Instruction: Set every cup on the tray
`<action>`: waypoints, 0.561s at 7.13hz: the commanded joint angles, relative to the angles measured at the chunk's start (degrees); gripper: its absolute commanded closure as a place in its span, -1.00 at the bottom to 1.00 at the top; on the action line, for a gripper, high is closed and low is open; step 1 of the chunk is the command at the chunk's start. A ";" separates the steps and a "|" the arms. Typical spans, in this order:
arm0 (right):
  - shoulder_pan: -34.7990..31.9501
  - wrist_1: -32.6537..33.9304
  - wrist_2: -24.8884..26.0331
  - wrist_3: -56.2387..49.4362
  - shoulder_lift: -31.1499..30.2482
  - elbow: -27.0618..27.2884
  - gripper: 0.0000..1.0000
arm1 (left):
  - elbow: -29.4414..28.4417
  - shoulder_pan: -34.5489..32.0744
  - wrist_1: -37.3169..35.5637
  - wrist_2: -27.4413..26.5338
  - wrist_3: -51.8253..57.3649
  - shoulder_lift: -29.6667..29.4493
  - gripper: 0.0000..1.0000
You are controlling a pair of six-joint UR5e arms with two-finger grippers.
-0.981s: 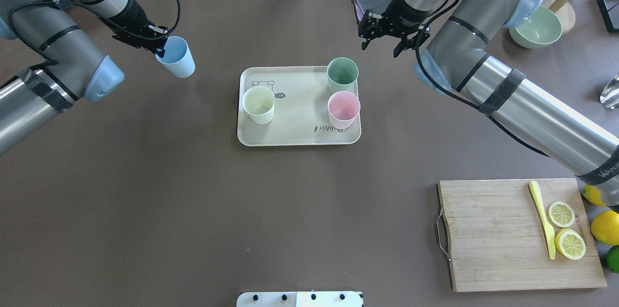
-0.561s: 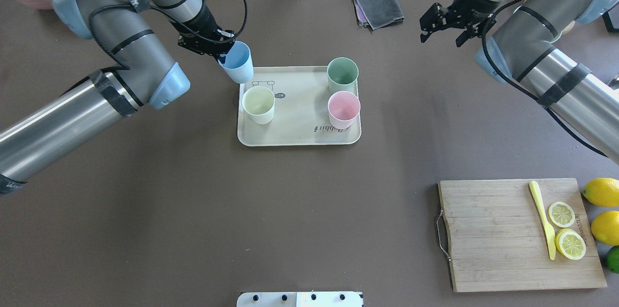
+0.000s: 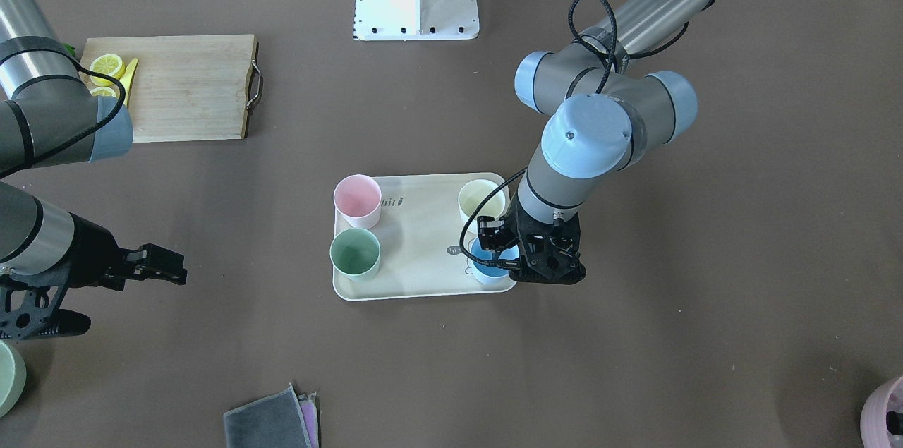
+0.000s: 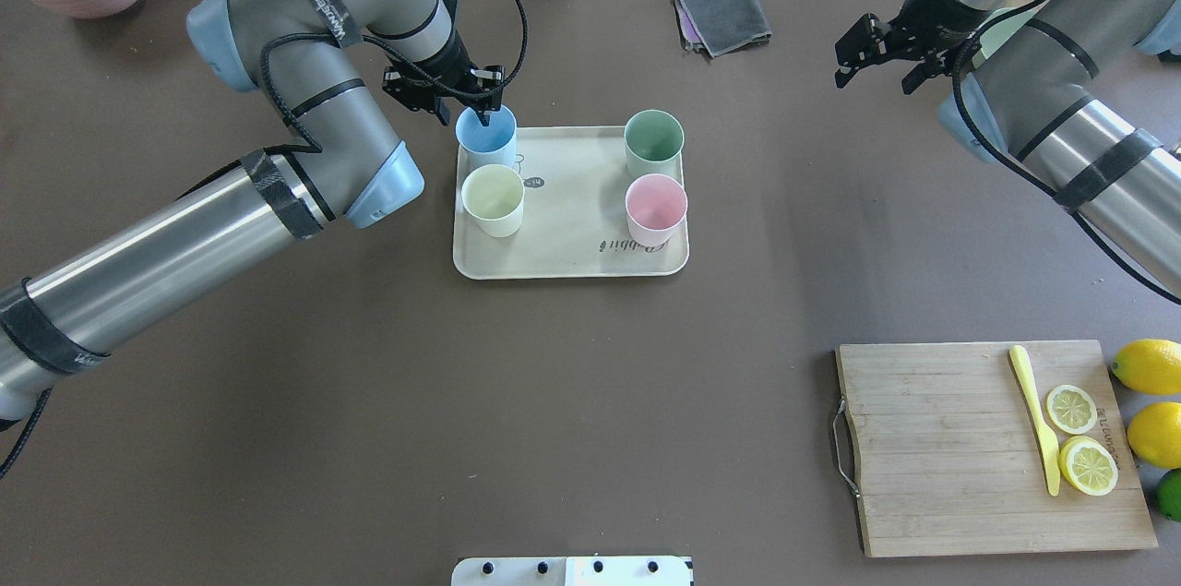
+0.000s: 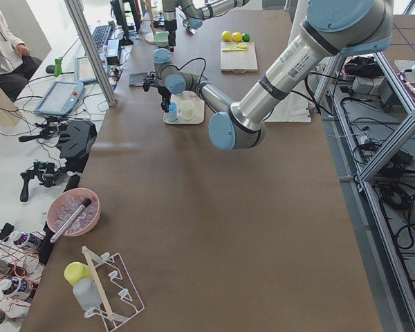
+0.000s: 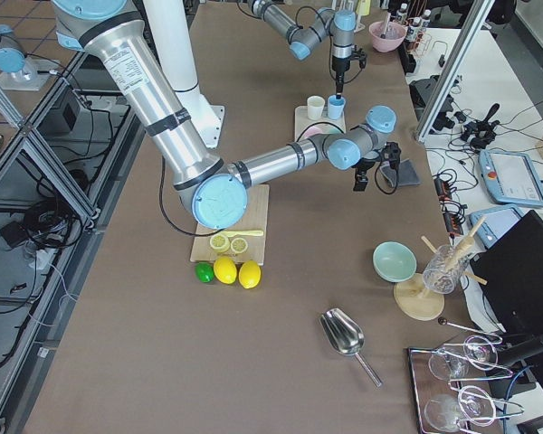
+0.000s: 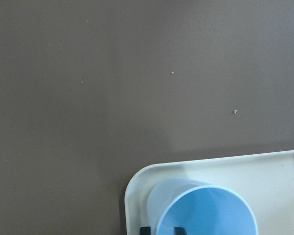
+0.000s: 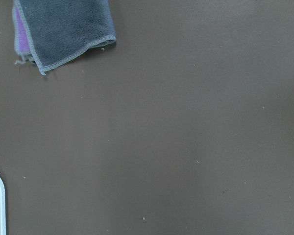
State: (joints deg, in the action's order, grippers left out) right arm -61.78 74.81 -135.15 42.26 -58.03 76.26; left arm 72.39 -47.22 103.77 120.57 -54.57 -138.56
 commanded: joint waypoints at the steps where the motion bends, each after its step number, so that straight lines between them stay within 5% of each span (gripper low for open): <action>1: -2.54 0.33 -0.37 -1.90 -1.03 0.03 -1.00 | 6.05 -6.27 -1.11 7.44 4.61 6.58 -0.96; 4: -13.42 0.42 -1.52 -21.89 -10.24 -0.05 -1.00 | 21.97 -14.71 -7.77 7.49 20.66 22.76 -0.96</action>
State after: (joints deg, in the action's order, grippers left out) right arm -70.78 75.19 -136.55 28.87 -64.56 76.33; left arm 89.02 -58.17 98.92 128.17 -41.71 -121.83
